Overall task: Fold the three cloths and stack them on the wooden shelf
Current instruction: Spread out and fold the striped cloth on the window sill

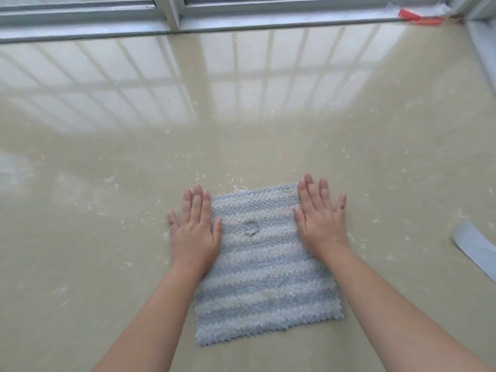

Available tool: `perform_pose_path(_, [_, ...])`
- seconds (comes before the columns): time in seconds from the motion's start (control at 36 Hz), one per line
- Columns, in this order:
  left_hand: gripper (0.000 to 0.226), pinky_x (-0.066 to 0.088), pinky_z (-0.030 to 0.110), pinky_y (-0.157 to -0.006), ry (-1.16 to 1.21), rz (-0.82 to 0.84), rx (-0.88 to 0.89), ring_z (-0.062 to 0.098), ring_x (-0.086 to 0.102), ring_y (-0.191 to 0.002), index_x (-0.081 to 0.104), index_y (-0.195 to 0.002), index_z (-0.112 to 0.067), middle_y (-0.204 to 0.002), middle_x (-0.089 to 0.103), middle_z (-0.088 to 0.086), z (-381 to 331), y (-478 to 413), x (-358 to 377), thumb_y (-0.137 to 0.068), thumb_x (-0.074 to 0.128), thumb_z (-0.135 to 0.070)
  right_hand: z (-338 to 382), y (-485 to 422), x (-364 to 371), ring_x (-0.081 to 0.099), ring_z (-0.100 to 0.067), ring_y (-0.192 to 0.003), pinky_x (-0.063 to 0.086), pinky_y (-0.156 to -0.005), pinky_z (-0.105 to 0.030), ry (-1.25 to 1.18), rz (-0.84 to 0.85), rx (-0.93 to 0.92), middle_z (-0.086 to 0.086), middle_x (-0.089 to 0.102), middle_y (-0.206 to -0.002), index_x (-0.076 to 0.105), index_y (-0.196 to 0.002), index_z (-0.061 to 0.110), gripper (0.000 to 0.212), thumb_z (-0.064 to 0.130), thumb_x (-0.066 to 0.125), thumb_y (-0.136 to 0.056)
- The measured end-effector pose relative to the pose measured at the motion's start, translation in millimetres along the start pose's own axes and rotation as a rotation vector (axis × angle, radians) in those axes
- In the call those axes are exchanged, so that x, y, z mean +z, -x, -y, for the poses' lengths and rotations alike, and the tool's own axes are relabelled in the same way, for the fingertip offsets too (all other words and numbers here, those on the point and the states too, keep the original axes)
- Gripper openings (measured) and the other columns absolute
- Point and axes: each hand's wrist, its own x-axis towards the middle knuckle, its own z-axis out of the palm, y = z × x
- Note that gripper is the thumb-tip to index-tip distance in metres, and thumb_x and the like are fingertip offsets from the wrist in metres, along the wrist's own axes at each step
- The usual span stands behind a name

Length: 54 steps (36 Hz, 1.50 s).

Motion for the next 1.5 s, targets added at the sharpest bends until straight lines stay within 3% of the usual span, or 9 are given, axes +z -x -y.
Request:
perform_pose_path(0.06, [0.068, -0.001, 0.05, -0.113, 0.024, -0.075, 0.004, 0.015, -0.014, -0.142, -0.004, -0.145, -0.011, -0.154, -0.012, 0.002, -2.6, 1.9, -0.6, -0.087, 0.0, -0.047, 1.6, 0.9, -0.5, -0.029, -0.014, -0.137, -0.033, -0.101, -0.044, 0.002, -0.064, 0.009, 0.005, -0.03, -0.148, -0.021, -0.141, 0.019, 0.065, 0.046, -0.014, -0.082])
perform_pose_path(0.14, [0.058, 0.009, 0.053, -0.111, 0.076, -0.275, 0.054, 0.021, 0.003, -0.145, 0.022, -0.146, -0.006, -0.154, 0.018, 0.013, -18.8, 10.7, 4.8, -0.095, 0.021, -0.035, 17.2, 12.3, 9.0, -0.009, -0.019, -0.144, -0.016, -0.11, -0.046, -0.013, -0.281, -0.064, -0.004, -0.002, -0.157, 0.004, -0.148, 0.011, 0.061, 0.035, 0.015, -0.093])
perform_pose_path(0.33, [0.062, 0.004, 0.042, -0.114, 0.146, -0.249, 0.248, 0.012, 0.0, -0.145, 0.005, -0.15, -0.018, -0.158, -0.006, -0.006, -57.9, 49.3, 42.9, -0.093, 0.029, -0.025, 60.5, 47.5, 51.9, -0.004, -0.019, -0.145, 0.005, -0.112, -0.048, -0.116, -0.367, -0.269, 0.001, -0.007, -0.157, 0.001, -0.149, 0.014, 0.058, 0.029, 0.021, -0.097])
perform_pose_path(0.47, [0.053, 0.004, 0.041, -0.114, 0.07, -0.181, 0.222, 0.01, 0.001, -0.145, 0.012, -0.15, -0.019, -0.158, 0.0, -0.007, -44.8, 56.9, 45.4, -0.1, 0.005, -0.036, 48.2, 48.7, 55.1, -0.002, -0.015, -0.145, 0.007, -0.112, -0.046, -0.075, -0.301, -0.3, 0.006, -0.006, -0.157, 0.003, -0.15, 0.019, 0.053, 0.036, 0.01, -0.1])
perform_pose_path(0.64, [0.061, 0.015, 0.047, -0.112, 0.063, -0.239, 0.12, 0.009, -0.005, -0.145, 0.004, -0.151, -0.021, -0.158, -0.006, -0.009, -8.5, 64.0, 43.9, -0.094, 0.022, -0.037, 12.0, 51.5, 47.7, -0.005, -0.011, -0.144, -0.001, -0.112, -0.043, -0.092, -0.275, -0.143, 0.011, -0.008, -0.157, 0.014, -0.148, 0.018, 0.058, 0.035, 0.025, -0.094])
perform_pose_path(0.81, [0.058, 0.014, 0.053, -0.109, 0.063, -0.272, 0.005, 0.011, -0.009, -0.144, 0.016, -0.147, -0.012, -0.157, -0.012, -0.008, 18.4, 75.5, 42.4, -0.092, 0.024, -0.032, -4.6, 53.8, 38.7, -0.024, -0.009, -0.139, -0.007, -0.111, -0.049, -0.108, -0.177, 0.023, 0.003, -0.007, -0.156, 0.0, -0.148, 0.016, 0.064, 0.044, 0.006, -0.09])
perform_pose_path(0.89, [0.054, 0.005, 0.049, -0.112, 0.058, -0.348, 0.064, 0.017, -0.002, -0.146, 0.013, -0.149, -0.011, -0.158, -0.006, -0.002, 7.9, 88.4, 43.4, -0.099, 0.014, -0.031, 8.9, 59.8, 38.9, -0.009, -0.015, -0.144, -0.004, -0.112, -0.048, -0.087, -0.314, 0.019, -0.005, 0.012, -0.156, 0.014, -0.147, 0.008, 0.061, 0.035, 0.021, -0.093])
perform_pose_path(1.17, [0.05, 0.016, 0.047, -0.112, 0.081, -0.283, 0.235, 0.015, 0.011, -0.145, 0.023, -0.147, -0.012, -0.156, 0.013, 0.0, -55.9, 106.9, 69.4, -0.099, 0.019, -0.025, 57.5, 96.9, 77.2, 0.0, -0.02, -0.145, 0.017, -0.11, -0.052, -0.098, -0.365, -0.234, 0.001, -0.005, -0.158, 0.005, -0.149, 0.013, 0.052, 0.03, 0.004, -0.101])
perform_pose_path(1.5, [0.056, 0.006, 0.043, -0.114, 0.037, -0.203, 0.126, 0.015, 0.009, -0.145, 0.022, -0.147, -0.012, -0.157, 0.01, -0.002, -28.8, 113.5, 57.2, -0.096, 0.022, -0.036, 3.4, 96.6, 71.3, -0.001, -0.015, -0.145, 0.002, -0.112, -0.047, -0.086, -0.34, -0.103, 0.008, -0.003, -0.158, 0.01, -0.15, 0.019, 0.061, 0.035, 0.025, -0.093])
